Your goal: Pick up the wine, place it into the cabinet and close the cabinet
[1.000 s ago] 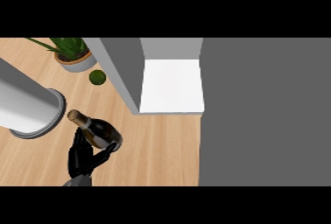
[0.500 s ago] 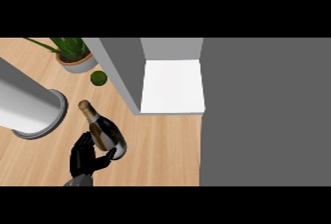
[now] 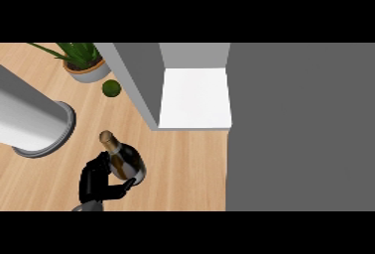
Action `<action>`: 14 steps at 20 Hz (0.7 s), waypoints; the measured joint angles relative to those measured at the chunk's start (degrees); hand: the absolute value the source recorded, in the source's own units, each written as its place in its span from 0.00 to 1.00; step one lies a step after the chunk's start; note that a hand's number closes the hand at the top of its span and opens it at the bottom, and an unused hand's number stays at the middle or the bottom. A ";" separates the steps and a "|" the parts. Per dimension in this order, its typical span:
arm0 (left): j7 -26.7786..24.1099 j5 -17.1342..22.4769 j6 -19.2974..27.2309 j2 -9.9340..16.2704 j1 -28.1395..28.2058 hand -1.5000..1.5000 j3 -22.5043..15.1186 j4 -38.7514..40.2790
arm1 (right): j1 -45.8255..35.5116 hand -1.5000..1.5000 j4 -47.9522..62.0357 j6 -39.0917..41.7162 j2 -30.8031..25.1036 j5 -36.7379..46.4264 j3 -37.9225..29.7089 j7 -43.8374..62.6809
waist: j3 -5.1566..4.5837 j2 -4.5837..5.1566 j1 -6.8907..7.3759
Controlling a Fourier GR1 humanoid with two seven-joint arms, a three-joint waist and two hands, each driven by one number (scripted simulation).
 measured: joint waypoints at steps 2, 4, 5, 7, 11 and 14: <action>-0.01 -1.04 -2.33 0.58 1.88 1.00 -1.87 -1.97 | 0.14 0.00 0.47 0.15 -0.12 -0.20 -0.50 -0.31 | -0.11 -0.03 0.04; 0.01 -1.52 -3.53 0.69 4.14 1.00 -3.20 -4.50 | 0.69 0.00 0.58 0.46 -0.08 -0.14 -0.54 -0.72 | -0.16 -0.07 0.13; 0.26 -1.39 -4.44 0.93 5.40 1.00 -3.70 -5.89 | 0.81 0.00 0.16 0.17 0.04 0.28 -0.52 -0.61 | -0.21 -0.07 0.16; 0.26 -1.60 -5.64 0.98 8.41 1.00 -5.07 -9.12 | 0.84 0.00 0.01 0.26 -0.16 0.18 -0.51 -0.26 | -0.26 -0.06 0.31; 2.94 -0.74 -7.91 0.35 14.92 1.00 -7.81 -16.79 | 0.54 0.00 1.02 0.81 -0.86 -1.20 -2.25 -0.79 | -0.49 0.17 0.50; 5.24 0.08 -8.35 -0.36 19.02 1.00 -9.66 -23.65 | -0.30 0.00 1.51 0.27 -0.45 -0.81 -1.68 -0.51 | -0.68 0.34 0.52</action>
